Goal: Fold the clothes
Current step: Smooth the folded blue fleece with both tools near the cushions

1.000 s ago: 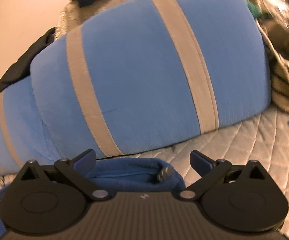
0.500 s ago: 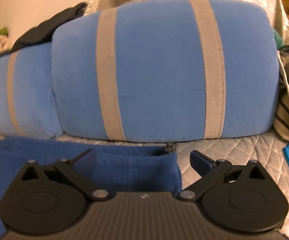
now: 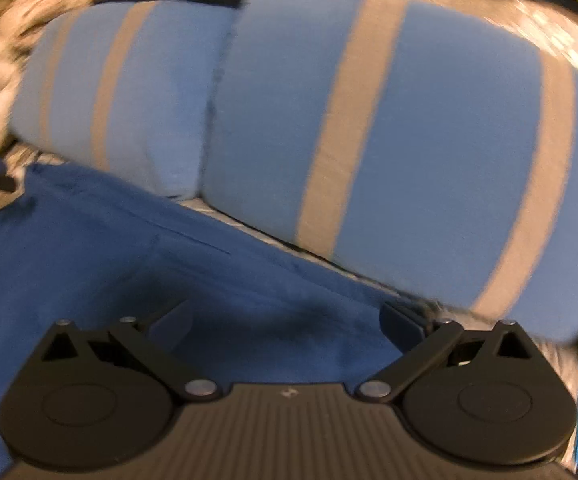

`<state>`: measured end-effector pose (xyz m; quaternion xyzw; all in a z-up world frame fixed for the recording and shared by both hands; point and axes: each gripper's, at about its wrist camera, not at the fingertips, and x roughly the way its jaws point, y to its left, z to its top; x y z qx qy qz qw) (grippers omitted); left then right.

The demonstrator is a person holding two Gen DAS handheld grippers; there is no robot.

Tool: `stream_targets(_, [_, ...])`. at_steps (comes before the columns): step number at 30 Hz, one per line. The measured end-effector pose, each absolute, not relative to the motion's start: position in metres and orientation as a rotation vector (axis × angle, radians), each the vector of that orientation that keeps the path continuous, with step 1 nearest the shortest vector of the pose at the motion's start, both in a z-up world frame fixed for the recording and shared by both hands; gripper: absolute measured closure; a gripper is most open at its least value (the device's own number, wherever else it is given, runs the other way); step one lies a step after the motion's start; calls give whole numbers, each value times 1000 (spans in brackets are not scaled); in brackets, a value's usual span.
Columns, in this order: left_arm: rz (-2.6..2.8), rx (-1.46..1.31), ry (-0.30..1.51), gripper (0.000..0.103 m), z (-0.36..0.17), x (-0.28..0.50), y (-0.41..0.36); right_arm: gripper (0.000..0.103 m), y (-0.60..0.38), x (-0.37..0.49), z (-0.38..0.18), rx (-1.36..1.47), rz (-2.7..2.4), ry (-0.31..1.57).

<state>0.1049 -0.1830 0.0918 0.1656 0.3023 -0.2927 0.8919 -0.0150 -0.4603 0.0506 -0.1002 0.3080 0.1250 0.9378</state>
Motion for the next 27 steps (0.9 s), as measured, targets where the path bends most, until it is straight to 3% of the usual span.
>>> stream_targets(14, [-883, 628, 675, 32, 61, 149, -210, 0, -436, 11, 55, -293, 499, 652])
stream_targets(17, [-909, 709, 682, 53, 55, 148, -217, 0, -438, 11, 54, -310, 533, 664])
stream_targets(18, [-911, 734, 674, 73, 58, 145, -218, 0, -438, 12, 53, -316, 542, 669])
stream_targets(19, [-919, 746, 668, 78, 59, 143, -218, 0, -439, 13, 53, -321, 551, 675])
stream_targets(23, [-902, 793, 612, 92, 67, 132, -216, 0, -438, 19, 49, -350, 575, 693])
stream_targets(27, [-849, 779, 542, 93, 77, 129, -212, 0, -434, 33, 46, -357, 583, 711])
